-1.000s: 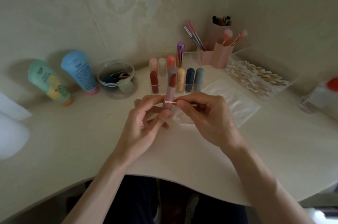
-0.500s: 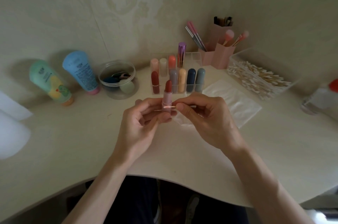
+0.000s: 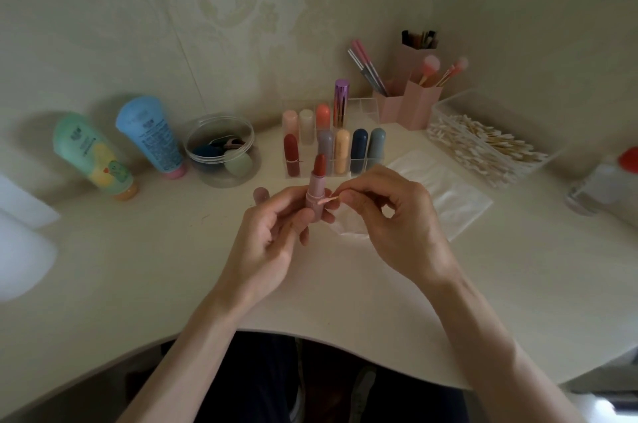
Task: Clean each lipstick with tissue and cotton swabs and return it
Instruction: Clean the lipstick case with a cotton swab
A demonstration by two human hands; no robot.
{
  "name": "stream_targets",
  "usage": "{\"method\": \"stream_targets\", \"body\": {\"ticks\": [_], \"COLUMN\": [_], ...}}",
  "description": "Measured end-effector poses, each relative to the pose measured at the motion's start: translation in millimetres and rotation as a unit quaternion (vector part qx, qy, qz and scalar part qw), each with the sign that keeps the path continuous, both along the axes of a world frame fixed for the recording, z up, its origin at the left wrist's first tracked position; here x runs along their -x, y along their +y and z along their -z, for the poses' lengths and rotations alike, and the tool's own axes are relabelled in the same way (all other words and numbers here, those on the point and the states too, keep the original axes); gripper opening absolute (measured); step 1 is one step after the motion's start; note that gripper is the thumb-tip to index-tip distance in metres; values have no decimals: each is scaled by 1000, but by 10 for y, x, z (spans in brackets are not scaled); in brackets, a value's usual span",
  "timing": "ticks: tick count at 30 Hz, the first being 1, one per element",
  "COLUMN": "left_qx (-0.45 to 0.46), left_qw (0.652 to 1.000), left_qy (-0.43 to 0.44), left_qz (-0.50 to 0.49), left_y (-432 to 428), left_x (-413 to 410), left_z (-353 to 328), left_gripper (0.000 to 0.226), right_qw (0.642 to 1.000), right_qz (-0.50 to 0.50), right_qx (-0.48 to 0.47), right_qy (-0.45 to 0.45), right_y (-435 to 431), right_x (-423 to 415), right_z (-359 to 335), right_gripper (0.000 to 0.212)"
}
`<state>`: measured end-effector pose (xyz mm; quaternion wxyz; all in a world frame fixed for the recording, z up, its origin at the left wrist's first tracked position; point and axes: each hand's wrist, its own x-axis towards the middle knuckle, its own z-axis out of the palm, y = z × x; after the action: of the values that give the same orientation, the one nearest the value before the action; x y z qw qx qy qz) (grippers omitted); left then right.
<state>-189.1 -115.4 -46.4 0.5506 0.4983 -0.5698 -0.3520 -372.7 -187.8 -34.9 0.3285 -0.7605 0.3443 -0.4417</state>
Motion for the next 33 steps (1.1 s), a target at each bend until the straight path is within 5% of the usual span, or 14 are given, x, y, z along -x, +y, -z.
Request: {"method": "stream_targets", "body": {"ticks": [13,24,33], "left_qx": [-6,-37,-38], "left_qw": [995,963,937], "left_qy": [30,-182,-273], "left_qz": [-96,-197,-215], "left_y": [-92,-312,-495], "left_x": [-17,73,91], "left_z": [15,-40,-26], "left_gripper": [22,17,18], "right_qw": [989,981,980], "right_qz": [144,177,174], "right_qx": [-26,-62,-71], "right_qy": [-36,-52,-58], "right_y": [-49,-69,-48], "right_x": [108,133,126], "right_z": [-77,-102,-128], "right_gripper": [16,13,10]}}
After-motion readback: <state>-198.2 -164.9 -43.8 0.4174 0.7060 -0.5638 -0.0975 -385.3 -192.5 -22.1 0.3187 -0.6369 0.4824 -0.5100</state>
